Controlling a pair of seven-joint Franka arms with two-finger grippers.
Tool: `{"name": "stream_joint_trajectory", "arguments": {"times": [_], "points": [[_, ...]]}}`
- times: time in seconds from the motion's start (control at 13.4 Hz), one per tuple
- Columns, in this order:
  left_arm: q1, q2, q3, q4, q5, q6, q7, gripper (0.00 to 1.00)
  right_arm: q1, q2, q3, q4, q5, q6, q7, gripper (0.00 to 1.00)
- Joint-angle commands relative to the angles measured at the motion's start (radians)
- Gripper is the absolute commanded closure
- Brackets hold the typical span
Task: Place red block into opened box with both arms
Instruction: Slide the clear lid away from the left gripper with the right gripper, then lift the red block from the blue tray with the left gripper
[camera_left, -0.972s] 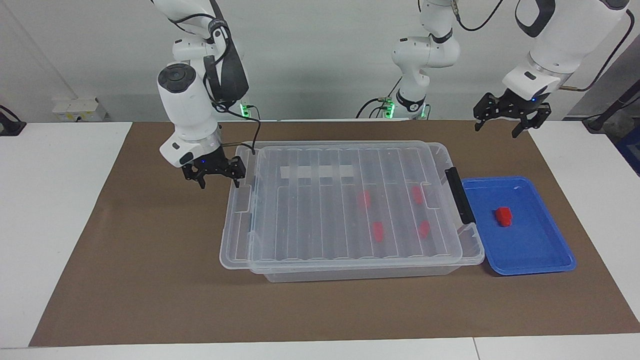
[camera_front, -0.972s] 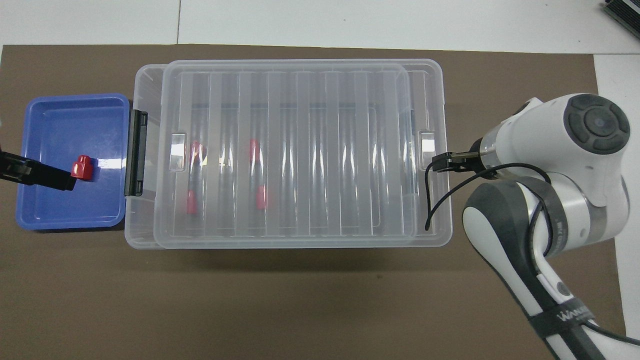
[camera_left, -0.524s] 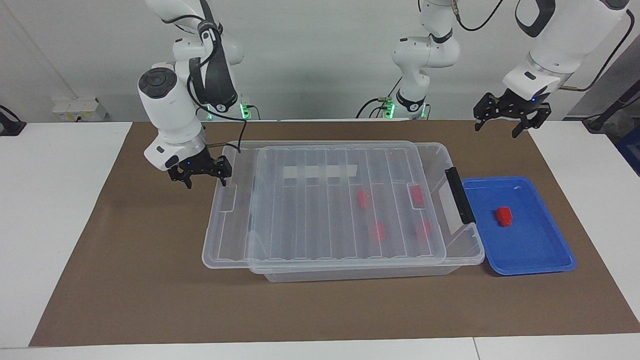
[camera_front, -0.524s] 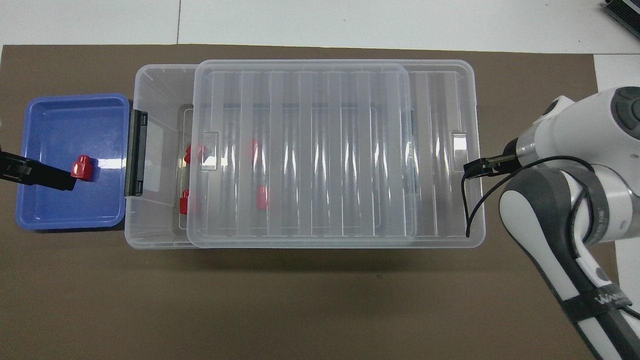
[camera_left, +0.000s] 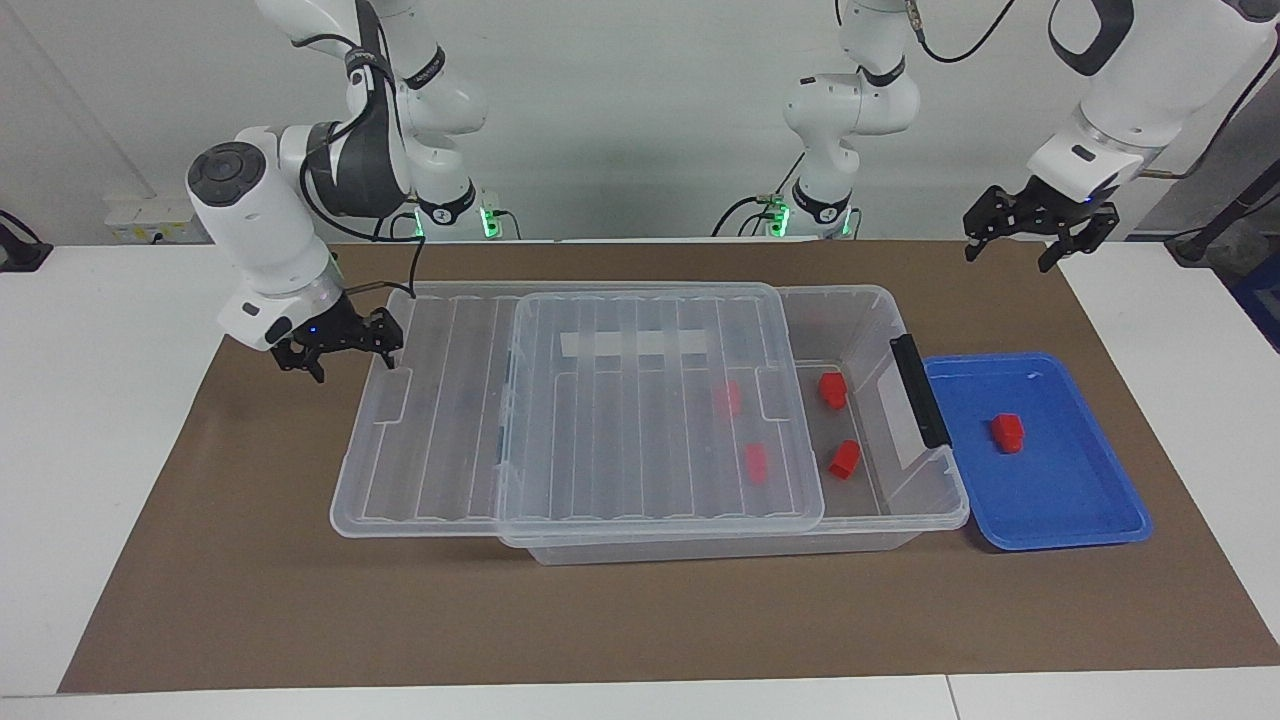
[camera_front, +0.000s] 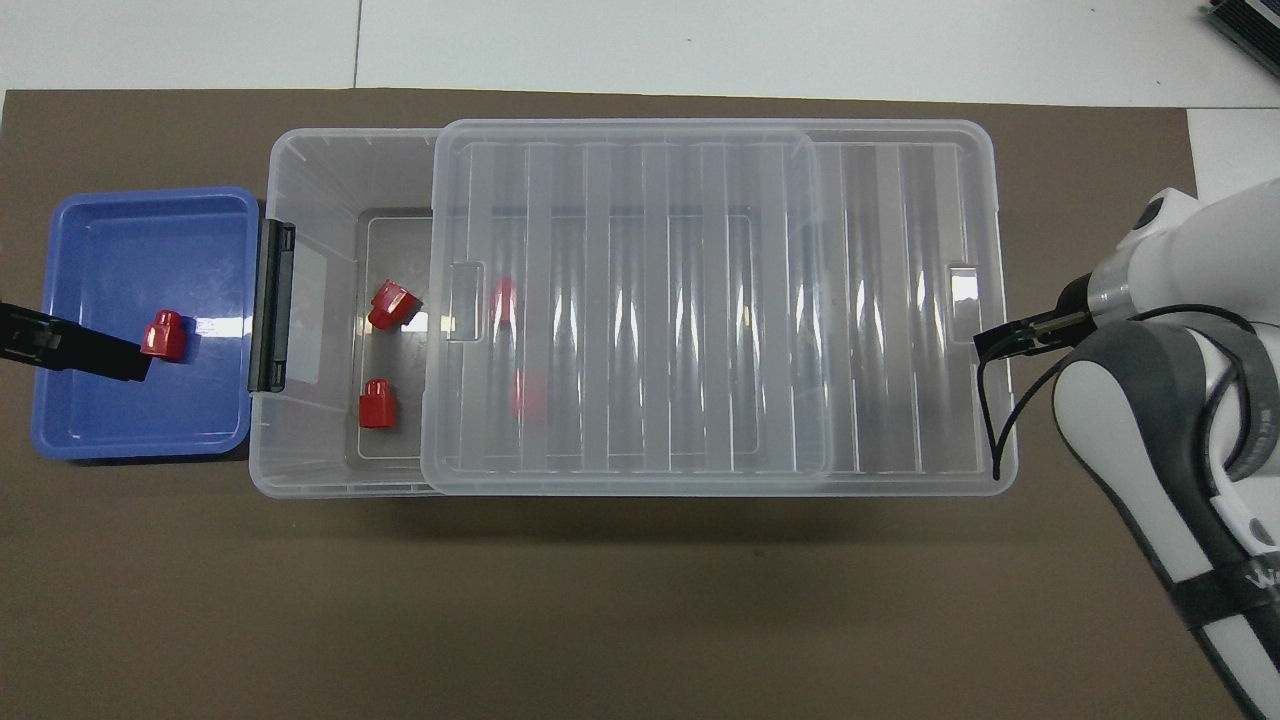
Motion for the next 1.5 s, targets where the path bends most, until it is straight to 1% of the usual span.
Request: {"name": "stream_joint_trajectory", "arguments": {"times": [0.0, 0.07, 0.22, 0.52, 0.6, 0.75, 0.82, 0.9, 0.97, 1.12, 1.35, 1.42], "points": [[0.069, -0.038, -0.006, -0.066, 0.014, 0.087, 0.000, 0.00, -0.040, -0.026, 0.007, -0.029, 0.011, -0.001, -0.081, 0.00], [0.071, -0.037, -0.004, -0.094, 0.014, 0.141, -0.001, 0.00, -0.053, -0.026, 0.007, -0.029, 0.011, 0.001, -0.097, 0.00], [0.071, 0.000, -0.006, -0.100, 0.014, 0.203, 0.000, 0.00, -0.063, -0.026, 0.007, -0.029, 0.011, 0.008, -0.132, 0.00], [0.104, 0.123, -0.006, -0.111, 0.014, 0.353, 0.019, 0.00, -0.078, -0.024, 0.007, -0.028, 0.009, 0.011, -0.160, 0.00], [0.115, 0.135, -0.006, -0.147, 0.014, 0.417, 0.054, 0.00, -0.078, -0.023, 0.007, -0.026, 0.009, 0.013, -0.164, 0.00], [0.132, 0.135, -0.006, -0.256, 0.014, 0.570, 0.121, 0.00, -0.076, -0.021, 0.007, -0.017, 0.009, 0.011, -0.158, 0.00], [0.129, 0.138, -0.006, -0.284, 0.014, 0.608, 0.120, 0.00, -0.070, -0.026, 0.007, -0.013, 0.009, 0.010, -0.148, 0.00], [0.118, 0.144, -0.006, -0.287, 0.014, 0.622, 0.123, 0.00, -0.060, -0.030, 0.008, -0.003, 0.009, 0.010, -0.123, 0.00], [0.114, 0.169, -0.006, -0.287, 0.016, 0.639, 0.123, 0.00, -0.057, -0.038, 0.010, 0.009, 0.009, 0.005, -0.062, 0.00], [0.114, 0.213, -0.007, -0.286, 0.016, 0.685, 0.131, 0.00, -0.017, -0.061, 0.011, 0.011, 0.009, -0.004, 0.082, 0.00], [0.131, 0.287, -0.006, -0.290, 0.016, 0.780, 0.244, 0.00, 0.034, -0.085, 0.016, 0.020, 0.009, -0.030, 0.252, 0.00], [0.135, 0.310, -0.007, -0.292, 0.014, 0.803, 0.244, 0.00, 0.049, -0.089, 0.016, 0.038, 0.009, -0.045, 0.304, 0.00]]}}
